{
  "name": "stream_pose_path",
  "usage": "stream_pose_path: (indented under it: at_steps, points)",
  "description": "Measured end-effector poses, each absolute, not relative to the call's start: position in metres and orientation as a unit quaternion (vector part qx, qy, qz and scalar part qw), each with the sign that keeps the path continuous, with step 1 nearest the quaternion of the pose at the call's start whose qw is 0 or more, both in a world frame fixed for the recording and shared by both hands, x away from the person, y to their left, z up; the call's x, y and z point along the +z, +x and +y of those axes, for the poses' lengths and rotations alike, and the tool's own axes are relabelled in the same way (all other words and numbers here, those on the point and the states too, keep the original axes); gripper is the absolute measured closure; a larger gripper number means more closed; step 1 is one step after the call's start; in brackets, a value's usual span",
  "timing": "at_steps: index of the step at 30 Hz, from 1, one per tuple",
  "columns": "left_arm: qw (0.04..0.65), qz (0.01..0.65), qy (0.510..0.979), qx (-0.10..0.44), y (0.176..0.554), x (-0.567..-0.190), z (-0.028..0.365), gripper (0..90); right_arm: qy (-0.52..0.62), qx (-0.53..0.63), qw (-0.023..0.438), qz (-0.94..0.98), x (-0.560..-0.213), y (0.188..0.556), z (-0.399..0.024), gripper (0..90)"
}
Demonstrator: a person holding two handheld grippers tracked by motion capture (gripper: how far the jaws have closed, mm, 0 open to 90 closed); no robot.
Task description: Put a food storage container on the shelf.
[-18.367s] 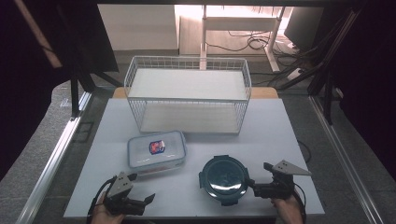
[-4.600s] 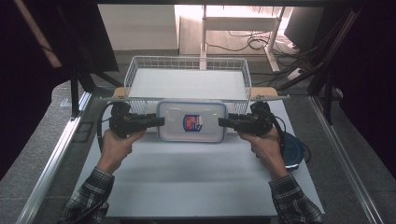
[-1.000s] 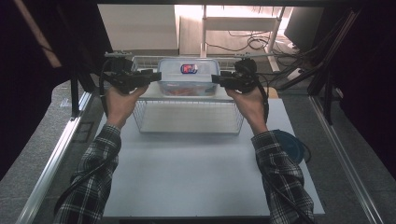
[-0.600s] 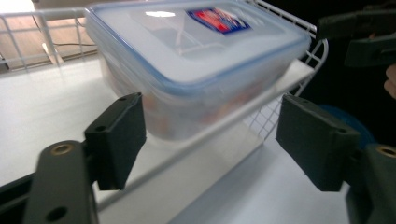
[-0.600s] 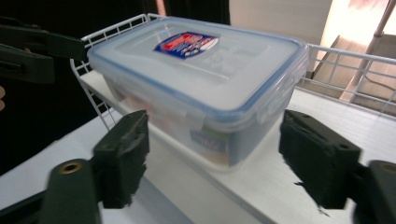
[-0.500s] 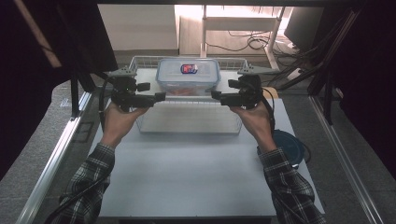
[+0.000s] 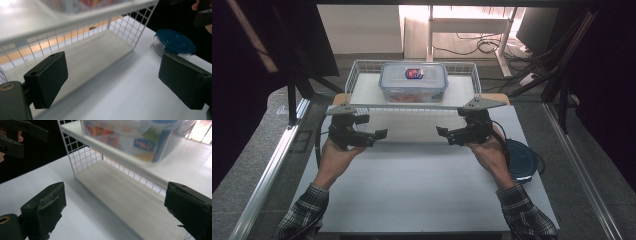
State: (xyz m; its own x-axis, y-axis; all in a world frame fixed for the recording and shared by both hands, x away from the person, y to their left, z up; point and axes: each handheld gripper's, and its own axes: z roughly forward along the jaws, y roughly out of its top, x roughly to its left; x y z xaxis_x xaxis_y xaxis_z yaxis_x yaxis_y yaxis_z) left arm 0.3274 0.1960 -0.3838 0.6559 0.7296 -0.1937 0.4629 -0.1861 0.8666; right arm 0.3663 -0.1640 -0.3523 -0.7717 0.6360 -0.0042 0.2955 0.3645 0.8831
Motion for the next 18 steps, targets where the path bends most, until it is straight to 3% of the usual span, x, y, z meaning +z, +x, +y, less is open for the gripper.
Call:
stream_pose_path:
  at_steps: [18]
  points:
    - [0.493, 0.374, 0.772, 0.146, 0.271, -0.428, 0.19, 3.7, 0.267, 0.471, 0.183, 0.821, -0.384, 0.317, -0.178, 0.4]
